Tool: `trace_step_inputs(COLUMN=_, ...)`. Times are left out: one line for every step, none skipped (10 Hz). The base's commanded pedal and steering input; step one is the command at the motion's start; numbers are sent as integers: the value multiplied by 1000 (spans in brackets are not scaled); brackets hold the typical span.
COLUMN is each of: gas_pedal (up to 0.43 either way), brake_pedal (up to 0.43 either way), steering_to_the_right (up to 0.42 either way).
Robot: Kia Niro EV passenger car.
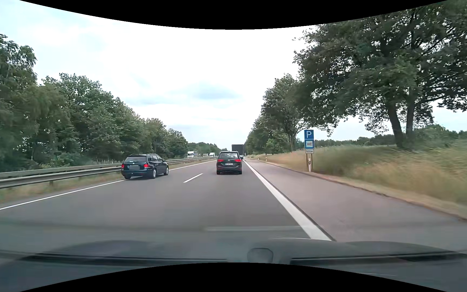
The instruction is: Follow the waypoints while adhering to traffic rules and regulations
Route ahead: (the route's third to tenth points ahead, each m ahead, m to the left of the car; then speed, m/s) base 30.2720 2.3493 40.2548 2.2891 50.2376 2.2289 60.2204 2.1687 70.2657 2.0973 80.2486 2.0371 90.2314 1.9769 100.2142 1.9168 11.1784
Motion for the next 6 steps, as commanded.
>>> trace_step_inputs(gas_pedal=150, brake_pedal=0, steering_to_the_right=-4)
trace_step_inputs(gas_pedal=150, brake_pedal=0, steering_to_the_right=-4)
trace_step_inputs(gas_pedal=138, brake_pedal=0, steering_to_the_right=-4)
trace_step_inputs(gas_pedal=138, brake_pedal=0, steering_to_the_right=-3)
trace_step_inputs(gas_pedal=138, brake_pedal=0, steering_to_the_right=-3)
trace_step_inputs(gas_pedal=130, brake_pedal=0, steering_to_the_right=-3)
